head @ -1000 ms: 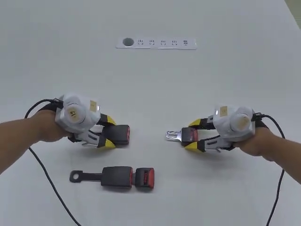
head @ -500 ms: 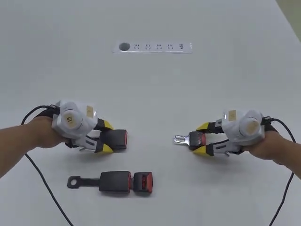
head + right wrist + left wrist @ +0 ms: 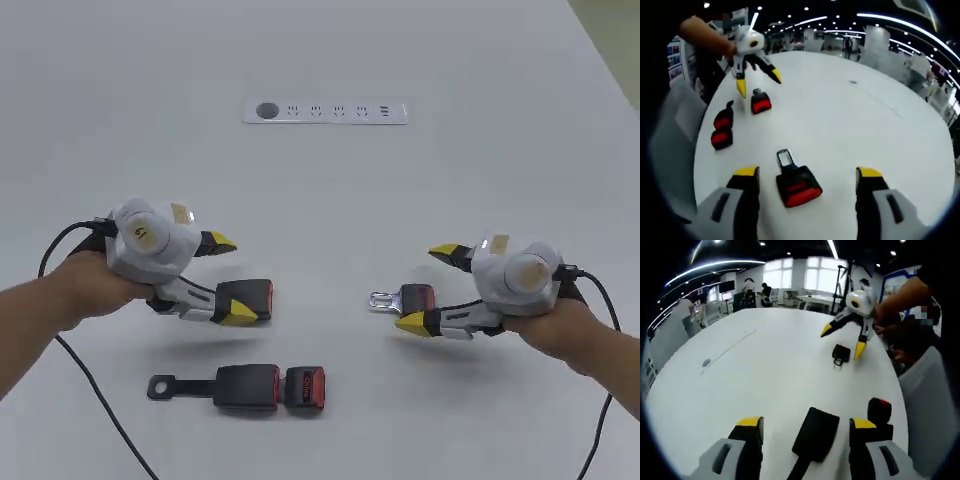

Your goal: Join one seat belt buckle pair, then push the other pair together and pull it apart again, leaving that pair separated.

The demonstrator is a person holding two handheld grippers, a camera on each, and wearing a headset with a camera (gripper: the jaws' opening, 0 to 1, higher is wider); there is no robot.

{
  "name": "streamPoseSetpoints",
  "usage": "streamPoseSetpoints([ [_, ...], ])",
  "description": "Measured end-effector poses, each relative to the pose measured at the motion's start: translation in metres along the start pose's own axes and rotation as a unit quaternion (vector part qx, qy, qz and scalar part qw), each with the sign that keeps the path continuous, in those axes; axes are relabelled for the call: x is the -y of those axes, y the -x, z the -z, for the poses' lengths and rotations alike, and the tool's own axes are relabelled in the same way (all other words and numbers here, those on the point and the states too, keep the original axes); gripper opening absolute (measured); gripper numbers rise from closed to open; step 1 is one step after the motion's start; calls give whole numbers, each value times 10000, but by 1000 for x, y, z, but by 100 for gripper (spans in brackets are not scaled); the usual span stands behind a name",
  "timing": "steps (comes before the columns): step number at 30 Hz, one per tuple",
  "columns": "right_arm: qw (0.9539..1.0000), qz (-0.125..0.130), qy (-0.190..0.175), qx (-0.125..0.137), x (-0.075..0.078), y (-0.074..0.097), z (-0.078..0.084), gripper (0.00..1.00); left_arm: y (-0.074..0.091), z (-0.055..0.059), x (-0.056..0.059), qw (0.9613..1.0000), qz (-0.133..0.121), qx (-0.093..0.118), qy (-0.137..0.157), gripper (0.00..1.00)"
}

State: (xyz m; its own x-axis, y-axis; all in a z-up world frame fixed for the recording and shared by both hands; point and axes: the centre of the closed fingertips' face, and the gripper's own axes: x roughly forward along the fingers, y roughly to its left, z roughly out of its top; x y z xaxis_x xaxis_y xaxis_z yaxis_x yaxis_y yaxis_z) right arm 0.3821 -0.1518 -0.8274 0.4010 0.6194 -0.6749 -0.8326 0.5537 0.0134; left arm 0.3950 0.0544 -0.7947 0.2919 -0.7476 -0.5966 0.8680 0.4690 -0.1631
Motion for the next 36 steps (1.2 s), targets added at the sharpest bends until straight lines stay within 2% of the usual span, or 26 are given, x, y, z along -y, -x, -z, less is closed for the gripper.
streamPoseSetpoints([
  [1, 10000, 76, -44, 20, 1, 0, -1, 85, 4, -3, -4, 9997, -118, 155, 177, 80],
  [2, 9998, 171, -60, 53, 1, 1, -3, 85, 8, -1, -9, 9991, -296, 147, 254, 86],
  [3, 9995, 274, -57, 119, 0, 3, -7, 85, 14, 1, -15, 9981, -540, 144, 275, 88],
  [5, 9989, 418, -80, 214, -5, 4, -13, 88, 23, 1, -17, 9961, -712, 365, 381, 88],
  [6, 9987, 442, -87, 258, -7, 5, -15, 90, 27, 5, -18, 9957, -771, 344, 383, 88],
  [7, 9979, 535, -52, 354, -10, 6, -21, 90, 31, 7, -19, 9948, -859, 359, 404, 88],
  [10, 9959, 746, -97, 505, -15, 11, -30, 92, 47, 8, -19, 9895, -1171, 634, 568, 92],
  [12, 9945, 857, -117, 584, -20, 14, -34, 93, 56, 12, -13, 9870, -1272, 684, 698, 95],
  [14, 9938, 898, -154, 644, -24, 17, -37, 94, 63, 16, -7, 9868, -1279, 699, 710, 98],
  [18, 9925, 938, -165, 763, -38, 22, -44, 95, 80, 22, 9, 9847, -1292, 888, 760, 100],
  [19, 9929, 919, -159, 740, -43, 23, -43, 96, 84, 27, 14, 9851, -1328, 848, 692, 100],
  [21, 9929, 956, -52, 711, -48, 25, -42, 96, 91, 32, 21, 9854, -1283, 846, 732, 100],
  [26, 9930, 933, -1, 724, -63, 29, -40, 97, 103, 38, 40, 9875, -1198, 852, 566, 100],
  [30, 9933, 922, 19, 690, -73, 33, -33, 99, 109, 50, 48, 9903, -1101, 721, 441, 100],
  [34, 9932, 923, 14, 704, -83, 39, -28, 100, 117, 55, 60, 9905, -1102, 704, 413, 100],
  [36, 9934, 906, 40, 699, -87, 41, -26, 100, 120, 58, 61, 9903, -1098, 745, 417, 100],
])
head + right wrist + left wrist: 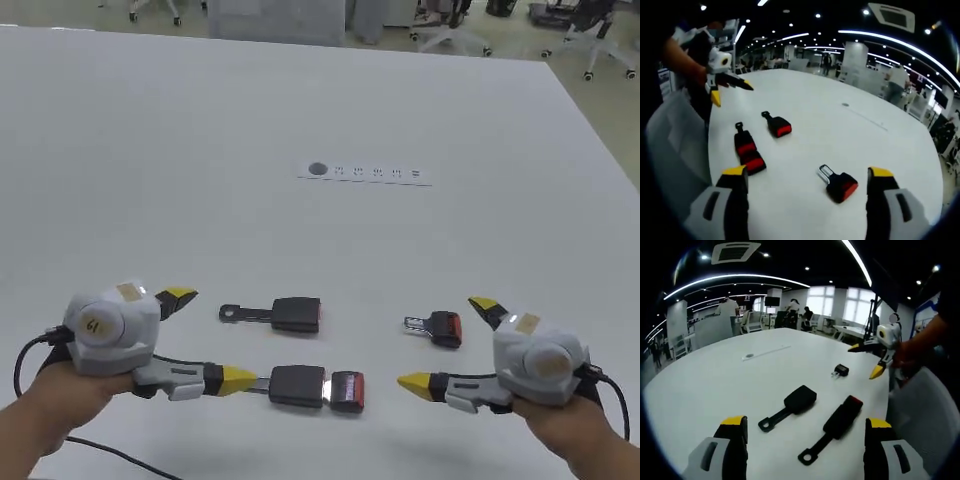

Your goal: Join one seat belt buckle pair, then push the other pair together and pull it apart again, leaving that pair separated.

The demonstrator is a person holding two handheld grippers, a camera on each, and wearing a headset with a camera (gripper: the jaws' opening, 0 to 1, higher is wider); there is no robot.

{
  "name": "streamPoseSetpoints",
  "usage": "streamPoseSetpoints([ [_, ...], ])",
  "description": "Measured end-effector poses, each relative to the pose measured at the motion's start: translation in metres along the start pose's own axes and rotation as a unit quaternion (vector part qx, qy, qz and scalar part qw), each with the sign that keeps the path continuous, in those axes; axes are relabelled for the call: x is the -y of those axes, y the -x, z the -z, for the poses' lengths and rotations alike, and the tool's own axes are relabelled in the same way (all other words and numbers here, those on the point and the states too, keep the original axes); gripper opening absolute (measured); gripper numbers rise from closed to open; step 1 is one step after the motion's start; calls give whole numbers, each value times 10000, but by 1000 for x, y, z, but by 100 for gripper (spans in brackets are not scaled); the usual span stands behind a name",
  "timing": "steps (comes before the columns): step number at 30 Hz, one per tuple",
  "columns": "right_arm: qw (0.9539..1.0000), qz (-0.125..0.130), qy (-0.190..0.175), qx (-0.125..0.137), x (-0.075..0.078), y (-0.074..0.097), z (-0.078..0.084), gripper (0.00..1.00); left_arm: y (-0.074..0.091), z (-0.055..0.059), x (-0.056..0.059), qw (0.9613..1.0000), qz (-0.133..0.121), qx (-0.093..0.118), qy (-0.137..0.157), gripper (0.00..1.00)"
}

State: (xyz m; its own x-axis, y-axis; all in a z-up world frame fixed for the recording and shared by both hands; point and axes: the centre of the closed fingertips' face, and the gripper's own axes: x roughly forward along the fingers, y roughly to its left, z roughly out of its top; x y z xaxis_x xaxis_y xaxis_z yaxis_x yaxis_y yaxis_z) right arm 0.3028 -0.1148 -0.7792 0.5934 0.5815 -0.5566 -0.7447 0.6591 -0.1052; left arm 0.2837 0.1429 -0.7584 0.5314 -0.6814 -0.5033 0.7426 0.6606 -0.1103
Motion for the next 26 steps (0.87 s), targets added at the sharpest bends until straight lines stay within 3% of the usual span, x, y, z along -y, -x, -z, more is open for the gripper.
streamPoseSetpoints([
  [4, 9999, -42, 98, -121, -6, 6, 9, 100, 8, 5, 1, 10000, -13, -21, -11, 100],
  [9, 9998, -88, 160, -47, -10, 12, 10, 100, 13, 8, 7, 9997, 54, -162, -192, 100],
  [16, 9997, -76, 205, -95, -13, 21, 17, 100, 19, 5, 6, 9998, -9, -98, -184, 100],
  [19, 9998, -43, 167, -111, -12, 25, 21, 100, 22, 5, 0, 9995, -182, -93, -251, 100],
  [21, 9998, -17, 152, -126, -11, 28, 25, 100, 24, 5, 0, 9998, -141, -55, -129, 100],
  [23, 9998, -2, 124, -148, -10, 31, 28, 100, 26, 6, 3, 9995, -104, -100, -297, 100],
  [26, 9998, 9, 134, -157, -9, 33, 29, 100, 28, 6, 3, 9995, -118, -87, -269, 100],
])
